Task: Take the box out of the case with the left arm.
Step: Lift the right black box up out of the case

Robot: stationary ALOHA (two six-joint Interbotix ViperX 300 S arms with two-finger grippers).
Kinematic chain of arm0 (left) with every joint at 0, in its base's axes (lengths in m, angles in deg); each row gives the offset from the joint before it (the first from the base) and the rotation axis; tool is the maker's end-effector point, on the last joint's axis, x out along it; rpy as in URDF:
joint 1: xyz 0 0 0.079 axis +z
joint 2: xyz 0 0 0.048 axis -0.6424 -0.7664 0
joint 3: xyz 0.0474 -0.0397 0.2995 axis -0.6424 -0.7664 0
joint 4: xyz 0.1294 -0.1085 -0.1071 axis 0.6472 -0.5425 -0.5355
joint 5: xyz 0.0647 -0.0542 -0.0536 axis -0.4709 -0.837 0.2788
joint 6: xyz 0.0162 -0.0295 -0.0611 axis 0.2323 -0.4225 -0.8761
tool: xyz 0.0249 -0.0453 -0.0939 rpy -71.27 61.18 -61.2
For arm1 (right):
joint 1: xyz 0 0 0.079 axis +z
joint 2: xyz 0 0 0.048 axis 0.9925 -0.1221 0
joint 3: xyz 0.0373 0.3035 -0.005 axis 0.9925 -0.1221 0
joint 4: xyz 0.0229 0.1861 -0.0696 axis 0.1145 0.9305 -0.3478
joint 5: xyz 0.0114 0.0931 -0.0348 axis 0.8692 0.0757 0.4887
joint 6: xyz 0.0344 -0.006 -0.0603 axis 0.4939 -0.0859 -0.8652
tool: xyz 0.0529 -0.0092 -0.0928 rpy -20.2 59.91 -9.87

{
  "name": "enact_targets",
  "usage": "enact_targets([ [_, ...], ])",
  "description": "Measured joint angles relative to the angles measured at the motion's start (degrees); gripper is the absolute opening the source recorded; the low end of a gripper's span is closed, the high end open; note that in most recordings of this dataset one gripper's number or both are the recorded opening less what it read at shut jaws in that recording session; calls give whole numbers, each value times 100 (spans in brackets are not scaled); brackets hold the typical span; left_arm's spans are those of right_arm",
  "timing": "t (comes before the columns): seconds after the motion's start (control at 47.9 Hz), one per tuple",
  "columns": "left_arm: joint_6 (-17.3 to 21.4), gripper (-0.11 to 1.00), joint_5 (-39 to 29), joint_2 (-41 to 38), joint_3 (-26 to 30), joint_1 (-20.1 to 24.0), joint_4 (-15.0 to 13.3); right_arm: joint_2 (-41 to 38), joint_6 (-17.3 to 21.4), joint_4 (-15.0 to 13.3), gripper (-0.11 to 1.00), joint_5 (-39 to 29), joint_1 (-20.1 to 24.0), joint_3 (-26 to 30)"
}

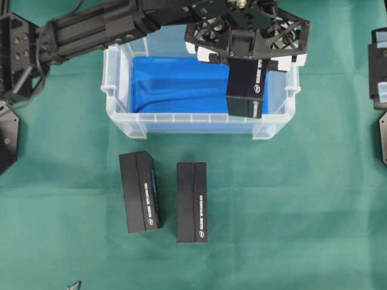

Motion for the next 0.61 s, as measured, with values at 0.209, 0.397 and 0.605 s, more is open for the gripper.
enact_targets([
  [0.209,-18,62,-589,-264,1143,0,26,0,0,0,0,0,0,0],
  [0.397,-105,62,-835,-396,1547,-9,53,0,0,0,0,0,0,0],
  [0.605,-97,62,-888,-396,1564,-18,62,0,0,0,0,0,0,0],
])
